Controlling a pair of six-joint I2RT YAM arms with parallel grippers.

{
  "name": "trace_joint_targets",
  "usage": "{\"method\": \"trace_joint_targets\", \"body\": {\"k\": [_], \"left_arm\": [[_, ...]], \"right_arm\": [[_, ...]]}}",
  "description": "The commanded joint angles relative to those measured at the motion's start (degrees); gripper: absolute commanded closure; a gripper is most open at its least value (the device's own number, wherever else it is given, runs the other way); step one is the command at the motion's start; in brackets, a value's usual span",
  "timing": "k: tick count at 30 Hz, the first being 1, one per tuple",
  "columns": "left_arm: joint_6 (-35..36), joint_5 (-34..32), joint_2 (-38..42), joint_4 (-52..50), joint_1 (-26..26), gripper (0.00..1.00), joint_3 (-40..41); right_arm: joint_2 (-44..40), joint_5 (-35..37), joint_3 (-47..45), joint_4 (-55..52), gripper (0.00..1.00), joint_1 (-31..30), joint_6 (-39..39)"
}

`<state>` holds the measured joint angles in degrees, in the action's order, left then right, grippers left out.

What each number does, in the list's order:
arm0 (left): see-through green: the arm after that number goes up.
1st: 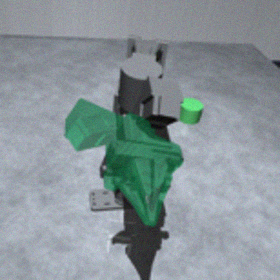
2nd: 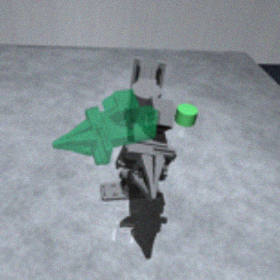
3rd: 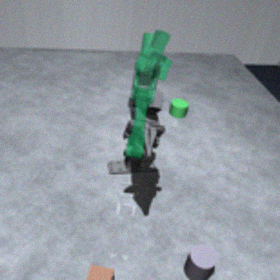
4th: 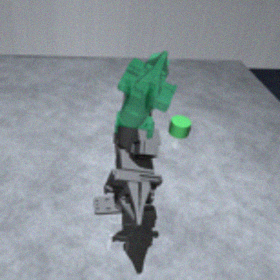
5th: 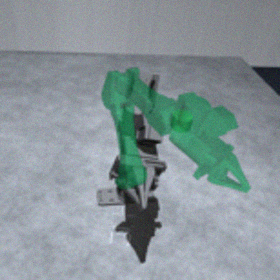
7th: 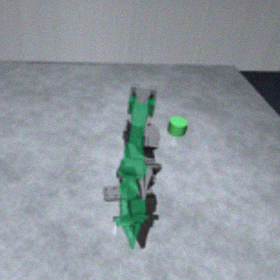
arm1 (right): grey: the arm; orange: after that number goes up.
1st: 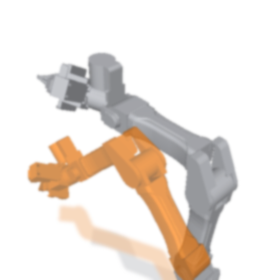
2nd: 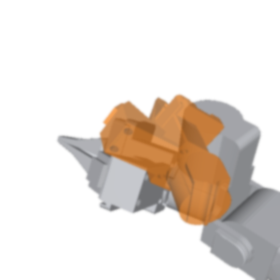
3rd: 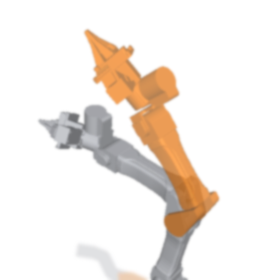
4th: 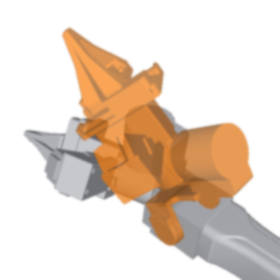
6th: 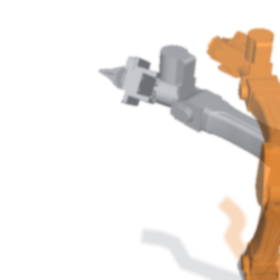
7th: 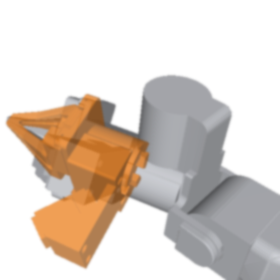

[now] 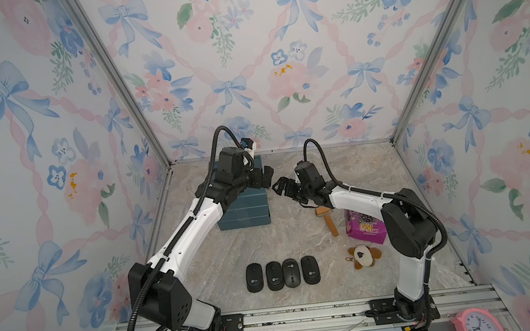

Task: Take the mice out of the drawer
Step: Move the storage box to the center of the board, then open the drawer in the storage box.

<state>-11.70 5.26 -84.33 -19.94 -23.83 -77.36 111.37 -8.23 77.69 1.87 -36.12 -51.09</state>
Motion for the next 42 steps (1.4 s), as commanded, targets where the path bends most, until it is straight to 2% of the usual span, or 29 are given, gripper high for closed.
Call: {"method": "trace_joint_targets", "body": {"k": [1, 11, 20, 33, 42], "left_arm": [[0.90, 0.26, -0.02, 5.18, -0.07, 0.02, 2.29], [-0.71, -1.09, -1.34, 5.91, -0.08, 0.02, 5.00], [-1.85, -1.91, -1.71, 5.81, -0.07, 0.02, 5.69], [-3.17, -3.00, -1.97, 5.83, -0.07, 0.02, 6.12], [-3.80, -4.57, -1.97, 5.80, 0.04, 0.02, 7.02]], "right_arm": [[2.85, -5.55, -0.28, 7.23, 0.10, 0.58, -3.39], [9.69, -11.67, -3.31, 20.42, 0.29, 2.42, -13.08], [14.49, -16.10, -2.69, 26.87, 0.41, 2.68, -16.56], [18.36, -19.41, -0.48, 29.67, 0.65, 2.90, -19.14], [18.10, -19.90, -0.79, 30.31, 0.91, 2.88, -19.24]]}}
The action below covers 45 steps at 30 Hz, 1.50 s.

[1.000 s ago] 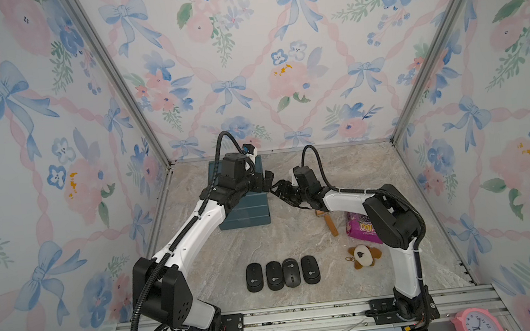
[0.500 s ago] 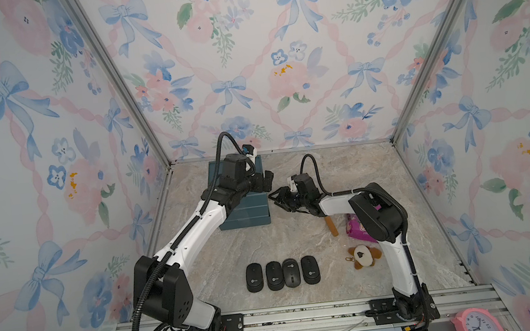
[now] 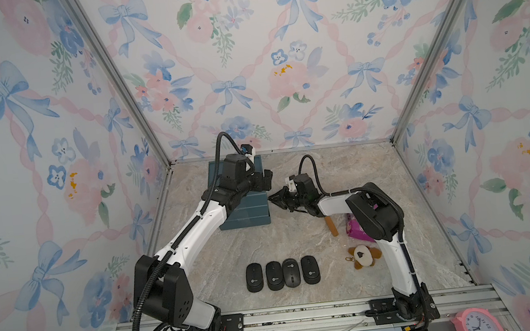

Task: Take the mice out of the drawer
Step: Open the drawer in the storage box.

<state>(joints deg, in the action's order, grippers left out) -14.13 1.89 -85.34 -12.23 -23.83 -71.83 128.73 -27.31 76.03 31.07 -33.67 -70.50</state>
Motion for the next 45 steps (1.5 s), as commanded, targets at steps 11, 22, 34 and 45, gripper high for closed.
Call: {"method": "trace_joint_targets", "body": {"k": [11, 22, 34, 45], "left_arm": [[-4.86, -4.63, -2.31, -5.59, 1.29, 0.02, 1.60], [-6.61, -3.96, -1.94, -6.82, 2.84, 0.02, 3.23], [-6.70, -3.65, -2.07, -6.93, 2.92, 0.02, 3.19], [-6.44, -3.55, -1.51, -7.45, 3.07, 0.02, 3.11]], "right_arm": [[-3.65, 2.23, -1.21, -5.58, 1.00, 1.21, 5.16], [-11.88, 5.81, -8.79, -13.63, 1.00, 8.42, 12.17], [-15.57, 6.55, -9.47, -21.67, 1.00, 13.46, 18.02], [-19.87, 9.45, -6.65, -26.47, 0.56, 12.90, 19.87]]}}
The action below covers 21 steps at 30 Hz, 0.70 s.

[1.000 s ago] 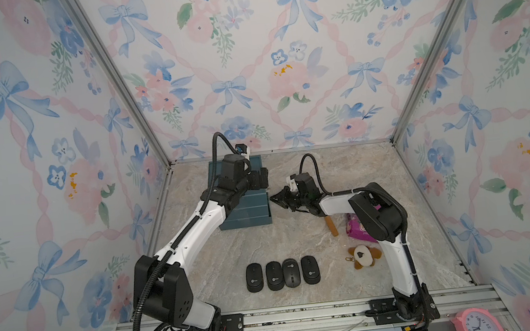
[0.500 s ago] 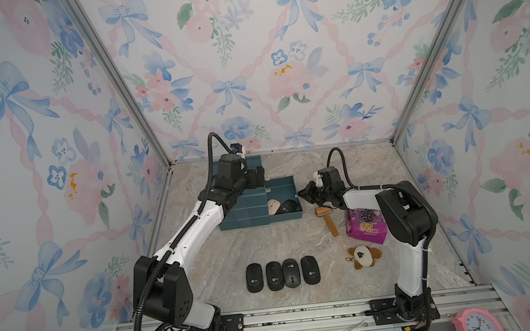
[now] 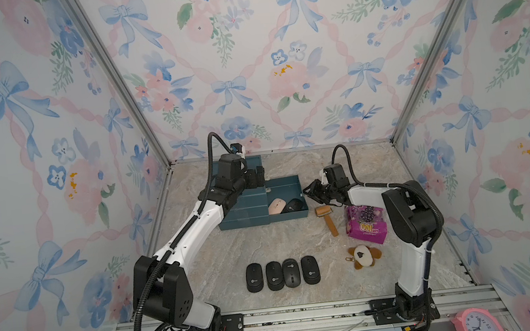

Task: Take the mice out of the drawer
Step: Open the drawer in the storage box.

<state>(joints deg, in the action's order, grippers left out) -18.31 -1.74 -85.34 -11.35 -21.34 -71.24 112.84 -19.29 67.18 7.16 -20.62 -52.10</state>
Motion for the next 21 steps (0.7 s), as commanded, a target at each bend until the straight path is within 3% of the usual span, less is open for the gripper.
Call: {"method": "trace_joint_targets", "body": {"k": [1, 3, 5, 6, 7, 15, 19, 21], "left_arm": [[-2.19, 0.36, -1.49, -8.33, 0.58, 0.02, 2.38], [-1.84, 0.85, -1.33, -8.42, 0.62, 0.02, 2.01], [-1.74, 0.80, -0.99, -8.51, 0.69, 0.02, 1.66], [-1.65, 0.79, -0.75, -8.66, 0.78, 0.02, 1.44], [-1.56, 0.69, -0.48, -8.90, 0.79, 0.02, 1.24], [-1.84, -1.00, 3.20, -9.64, 1.81, 0.02, 0.75], [-2.04, -1.32, 4.21, -9.65, 2.07, 0.02, 0.40], [-2.06, -1.52, 4.54, -9.65, 2.18, 0.02, 0.31]], "right_arm": [[-5.25, 2.36, 2.70, -4.08, 0.50, -0.47, 1.55], [-7.71, 3.56, 4.20, -7.48, 0.41, -1.51, 2.38], [-10.39, 6.75, 6.74, -14.19, 0.26, -3.30, 3.24], [-11.67, 8.78, 8.13, -17.50, 0.18, -4.61, 3.19], [-12.92, 10.90, 9.15, -20.46, 0.03, -6.03, 2.75], [-17.73, 24.63, 12.12, -32.16, 0.04, -20.49, -7.39], [-19.15, 35.72, 20.11, -44.18, 0.04, -25.31, -5.44], [-20.82, 36.08, 19.23, -41.93, 0.04, -26.35, -4.94]]}}
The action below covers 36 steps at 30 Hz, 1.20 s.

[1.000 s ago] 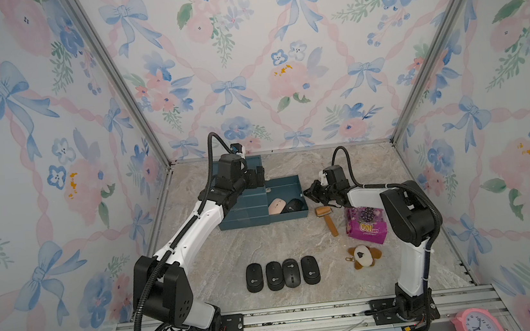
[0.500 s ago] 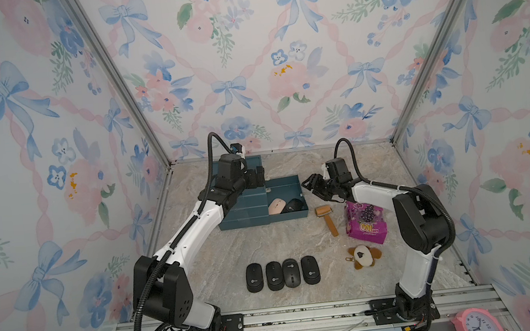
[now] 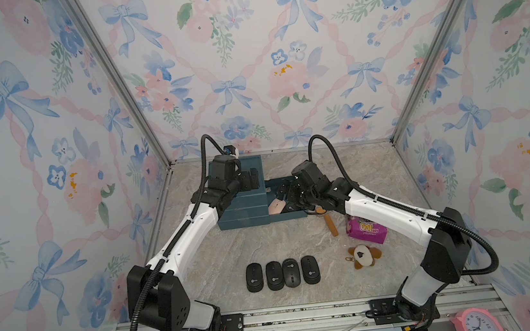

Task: Take the mice out of the drawer
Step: Open the drawer in the storage box, then adjust the mouse in the drawer.

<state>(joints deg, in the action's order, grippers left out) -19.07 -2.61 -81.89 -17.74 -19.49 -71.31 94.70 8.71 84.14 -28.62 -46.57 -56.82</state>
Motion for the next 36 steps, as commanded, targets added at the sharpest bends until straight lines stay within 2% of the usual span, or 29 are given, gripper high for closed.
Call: {"method": "trace_joint_targets", "body": {"k": [1, 5, 8, 12, 15, 16, 19, 23, 29, 36], "left_arm": [[-1.32, -0.83, 1.16, -3.29, 0.26, 0.02, 0.34], [-2.01, -1.14, 1.89, -3.59, 0.28, 0.02, 0.64], [-2.20, -0.78, 1.91, -3.61, 0.25, 0.02, 0.66], [-1.94, -0.58, 1.22, -3.60, 0.24, 0.02, 0.04], [-2.02, -0.34, 0.84, -3.61, 0.32, 0.02, -0.15], [-2.02, -0.23, 0.77, -3.62, 0.30, 0.02, -0.15], [-1.61, -0.29, 0.51, -3.58, 0.31, 0.02, 0.00], [-1.34, -0.56, -0.19, -3.60, 0.17, 0.02, -0.39], [-0.40, -0.55, -0.55, -3.60, 0.22, 0.02, -0.31], [0.17, -0.47, -0.11, -3.49, 0.23, 0.02, 0.62]], "right_arm": [[-3.75, 9.15, 1.00, -3.38, 0.04, -1.55, 0.91], [-7.54, 18.21, 0.12, -4.34, 0.04, -4.68, 0.05], [-8.41, 19.77, -0.36, -4.74, 0.04, -5.11, -0.77], [-6.93, 12.79, -0.91, -3.02, 0.04, -1.21, 0.81], [-5.21, 8.49, -2.01, -2.02, 0.00, 2.91, -3.15], [-4.56, 7.93, -2.42, -2.03, 0.03, 3.84, -4.67], [-0.70, 8.60, 0.64, -7.01, 0.07, 4.55, -5.96], [10.15, 8.08, 9.18, -16.92, 0.07, 4.30, -6.33], [22.14, 8.02, 20.28, -20.11, 0.11, 3.26, -6.32], [30.81, 6.74, 30.39, -28.94, 0.15, 3.94, -9.48]]}}
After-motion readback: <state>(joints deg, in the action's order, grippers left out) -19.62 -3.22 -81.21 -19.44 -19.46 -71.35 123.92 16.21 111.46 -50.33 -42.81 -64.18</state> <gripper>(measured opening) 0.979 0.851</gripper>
